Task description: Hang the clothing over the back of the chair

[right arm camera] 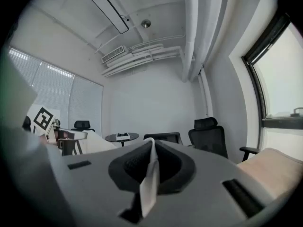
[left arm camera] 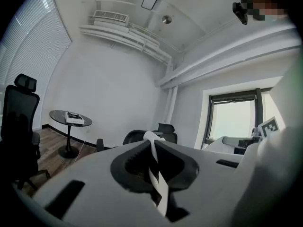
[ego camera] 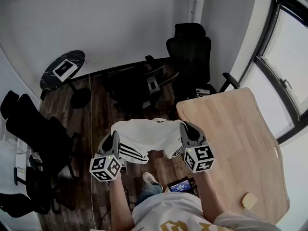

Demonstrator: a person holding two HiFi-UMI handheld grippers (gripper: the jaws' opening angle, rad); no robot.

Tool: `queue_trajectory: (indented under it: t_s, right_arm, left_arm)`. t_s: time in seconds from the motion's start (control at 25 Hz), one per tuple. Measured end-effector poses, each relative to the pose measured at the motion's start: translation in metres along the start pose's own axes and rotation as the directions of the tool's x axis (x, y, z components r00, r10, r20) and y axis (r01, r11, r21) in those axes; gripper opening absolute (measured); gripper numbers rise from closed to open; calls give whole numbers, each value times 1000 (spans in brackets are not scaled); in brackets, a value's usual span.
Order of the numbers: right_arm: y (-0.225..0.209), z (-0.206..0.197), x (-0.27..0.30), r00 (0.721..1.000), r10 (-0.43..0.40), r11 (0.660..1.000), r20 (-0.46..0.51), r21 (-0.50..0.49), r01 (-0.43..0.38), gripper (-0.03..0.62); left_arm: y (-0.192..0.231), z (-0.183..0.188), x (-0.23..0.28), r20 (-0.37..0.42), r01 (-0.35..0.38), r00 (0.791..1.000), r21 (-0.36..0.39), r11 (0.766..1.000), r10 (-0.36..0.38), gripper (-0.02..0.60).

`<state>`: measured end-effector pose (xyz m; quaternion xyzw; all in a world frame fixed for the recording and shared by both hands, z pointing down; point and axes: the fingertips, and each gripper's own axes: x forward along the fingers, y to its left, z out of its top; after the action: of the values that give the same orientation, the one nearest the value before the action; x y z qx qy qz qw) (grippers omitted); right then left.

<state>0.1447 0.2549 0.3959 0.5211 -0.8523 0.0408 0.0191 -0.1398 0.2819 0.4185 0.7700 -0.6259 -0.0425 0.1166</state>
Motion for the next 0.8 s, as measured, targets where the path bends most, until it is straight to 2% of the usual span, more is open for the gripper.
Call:
queue_trajectory:
  t_s: [0.52,0.8]
  right_arm:
    - [-14,15,-6,1000,7,1000,15,11,-7,17]
    - [-25,22,3,999,23,998,41,54,-25,17]
  left_arm:
    - [-20,19,1,29,13,999,21,1000,-14,31]
    - [-21,29,9,40,7,999,31,999,-9,31]
